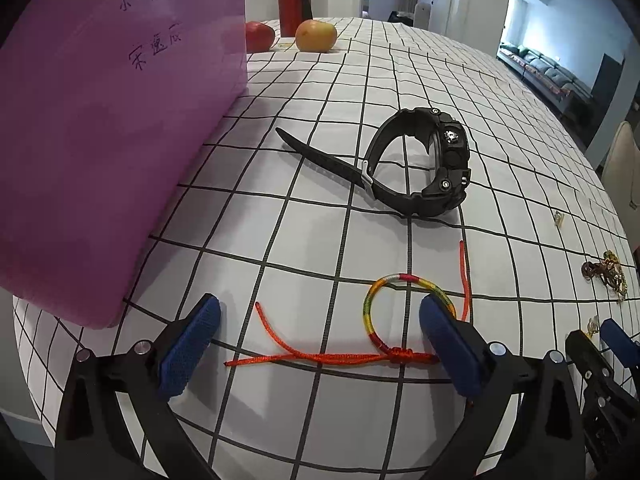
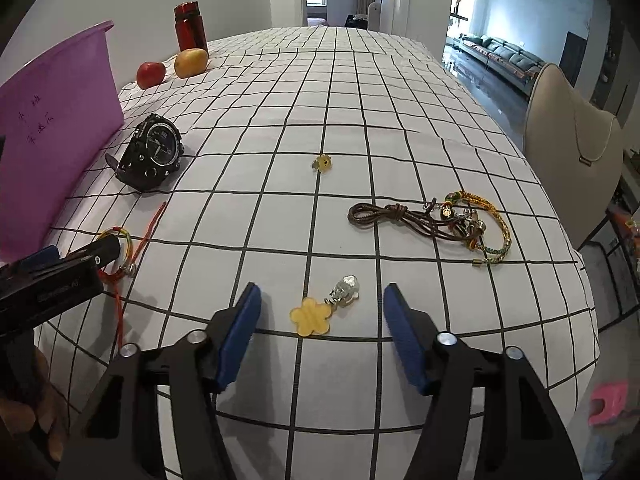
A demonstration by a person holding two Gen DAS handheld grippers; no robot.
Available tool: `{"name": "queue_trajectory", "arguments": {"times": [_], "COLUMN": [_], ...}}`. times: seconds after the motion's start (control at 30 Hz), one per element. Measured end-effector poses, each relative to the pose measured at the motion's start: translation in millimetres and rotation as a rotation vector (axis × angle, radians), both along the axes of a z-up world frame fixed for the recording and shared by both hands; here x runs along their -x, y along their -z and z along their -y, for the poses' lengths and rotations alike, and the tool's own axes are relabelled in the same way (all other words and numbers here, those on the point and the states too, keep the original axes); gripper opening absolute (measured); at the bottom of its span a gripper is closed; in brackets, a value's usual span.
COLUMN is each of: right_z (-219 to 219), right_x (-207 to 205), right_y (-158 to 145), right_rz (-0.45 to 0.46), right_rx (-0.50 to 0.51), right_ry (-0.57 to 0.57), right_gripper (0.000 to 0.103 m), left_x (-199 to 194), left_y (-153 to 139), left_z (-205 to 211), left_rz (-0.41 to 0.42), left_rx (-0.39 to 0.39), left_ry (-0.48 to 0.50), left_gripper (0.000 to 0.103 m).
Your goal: Organize jewelry
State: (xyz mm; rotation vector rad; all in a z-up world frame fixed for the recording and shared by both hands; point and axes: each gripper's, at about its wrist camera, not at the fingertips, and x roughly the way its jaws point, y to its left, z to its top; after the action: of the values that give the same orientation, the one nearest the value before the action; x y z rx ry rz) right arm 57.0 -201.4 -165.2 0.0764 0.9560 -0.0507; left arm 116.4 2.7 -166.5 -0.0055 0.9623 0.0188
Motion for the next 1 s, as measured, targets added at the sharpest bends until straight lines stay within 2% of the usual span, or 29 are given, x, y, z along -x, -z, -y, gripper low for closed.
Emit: {"name": "queue_trajectory", "arguments": {"times": [0.2, 0.33, 0.37, 0.4, 0.53, 0.57, 0.7, 0.77, 1.0], "right_z": [-11, -14, -15, -16, -16, -16, -14, -12, -7], "right_x": [-1, 0, 0, 0, 2, 2, 6, 9, 19], "right_y": [-1, -1, -1, -2, -2, -2, -3, -3, -13], "right_rz": [0.011, 0.018, 0.020, 0.021, 0.032, 0.034, 0.034, 0.034, 0.042], "right_rx": [0.012, 0.012, 0.013, 0.013, -0.001, -0.001, -0.012, -0.031, -0.068], "right_ry": [-0.023, -0.037, -0.042, -0.047, -0.061, -0.065, -0.074, -0.073, -0.097], "right_gripper": [0.037, 0.030, 0.025, 0.020, 0.019, 0.019, 0.019, 0.019, 0.019], "left_x": [5, 13, 16, 17, 21, 22, 27, 29, 43], "left_y": [-2, -5, -5, -6, -6, -6, -6, -7, -14], "left_z": [5, 9, 11, 12, 16, 16, 17, 13, 14], "left_rz": [0.025, 0.050, 0.056, 0.058, 0.070, 0.071, 0.073, 0.059, 0.023], "left_rx": [0.002, 0.000, 0.001, 0.003, 0.020, 0.028, 0.026, 0.066, 0.126], "left_ry": [0.040, 0.076, 0.090, 0.098, 0.125, 0.131, 0.136, 0.133, 0.139], "left_gripper": [0.081, 0.055, 0.047, 0.044, 0.010, 0.005, 0.004, 0.004, 0.004]}}
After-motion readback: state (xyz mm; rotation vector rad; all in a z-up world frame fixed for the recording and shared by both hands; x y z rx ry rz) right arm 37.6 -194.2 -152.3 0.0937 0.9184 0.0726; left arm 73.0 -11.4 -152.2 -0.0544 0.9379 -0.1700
